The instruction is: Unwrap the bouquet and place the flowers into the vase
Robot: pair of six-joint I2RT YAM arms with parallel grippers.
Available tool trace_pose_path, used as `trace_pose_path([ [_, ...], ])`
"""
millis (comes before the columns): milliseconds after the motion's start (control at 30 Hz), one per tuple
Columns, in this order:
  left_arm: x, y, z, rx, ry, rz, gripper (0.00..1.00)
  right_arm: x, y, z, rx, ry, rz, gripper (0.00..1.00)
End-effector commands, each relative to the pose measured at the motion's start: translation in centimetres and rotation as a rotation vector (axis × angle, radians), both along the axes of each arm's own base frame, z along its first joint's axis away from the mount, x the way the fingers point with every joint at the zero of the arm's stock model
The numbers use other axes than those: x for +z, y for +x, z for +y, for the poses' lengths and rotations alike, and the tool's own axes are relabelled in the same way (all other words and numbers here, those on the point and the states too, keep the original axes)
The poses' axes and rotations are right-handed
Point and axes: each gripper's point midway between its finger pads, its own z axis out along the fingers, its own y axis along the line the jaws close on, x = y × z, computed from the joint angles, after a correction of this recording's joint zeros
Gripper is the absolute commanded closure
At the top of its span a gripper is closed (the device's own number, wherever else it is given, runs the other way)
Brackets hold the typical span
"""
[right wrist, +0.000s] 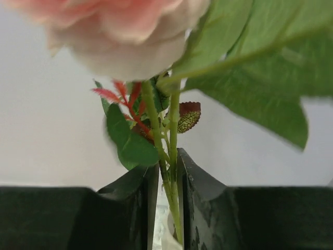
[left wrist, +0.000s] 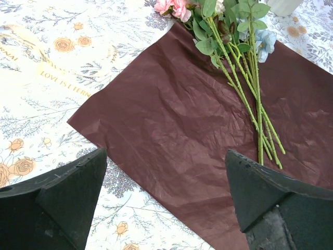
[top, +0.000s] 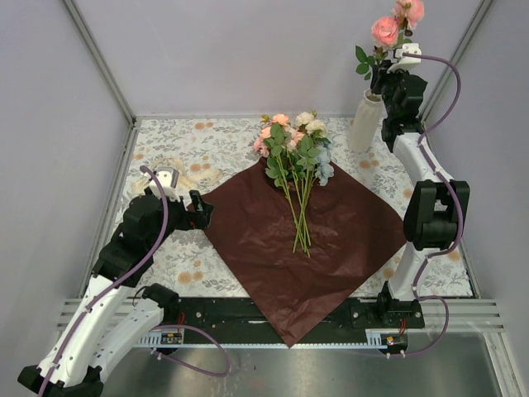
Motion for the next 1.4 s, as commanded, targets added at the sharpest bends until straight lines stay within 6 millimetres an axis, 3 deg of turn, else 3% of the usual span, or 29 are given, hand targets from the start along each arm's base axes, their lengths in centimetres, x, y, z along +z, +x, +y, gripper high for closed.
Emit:
trace_pose_path([
  [0,0.9,0.2,-0.7,-0.031,-0.019,-0.037,0.01,2.0,-2.8,-0.5,-0.028,0.076,0.031,0.70],
  [100,0.8,0.2,-0.6,-0.028,-0.017,-0.033,0.01,1.8,-4.0,-1.1,-0.061,0.100,0.085,0.65],
  [233,0.8,0.1,-0.7,-0.031,-0.018,-0.026,0.01,2.7,-6.2,-1.2,-0.069,0.134,0.129,0.51],
  [400,1.1,-0.1,-0.7,-0.039,-0.020,-0.036,0.01,0.9,-9.5,-1.8,-0.126,0.235,0.307,0.44],
  [500,1.1,-0.2,-0.8,-0.048,-0.020,-0.036,0.01,0.2,-13.0,-0.7,-0.087,0.315,0.383,0.44],
  [667,1.2,-0.3,-1.1,-0.066,-0.027,-0.030,0.01,-0.4,-18.3,3.1,0.051,0.407,0.460,0.44],
  [767,1.0,-0.5,-1.7,-0.088,-0.048,-0.016,0.01,-3.2,-20.2,5.7,0.111,0.441,0.565,0.46],
  [1000,-1.2,-1.0,-3.0,-0.139,-0.073,0.094,0.01,-13.3,-22.1,12.1,0.194,0.480,0.792,0.51],
  [1233,-2.1,-1.5,-2.6,-0.150,-0.028,0.103,0.01,-21.3,-19.7,15.1,0.163,0.469,0.946,0.54],
  [1367,-2.1,-1.4,-2.3,-0.138,-0.021,0.100,0.01,-23.6,-18.0,16.4,0.155,0.470,0.990,0.55],
])
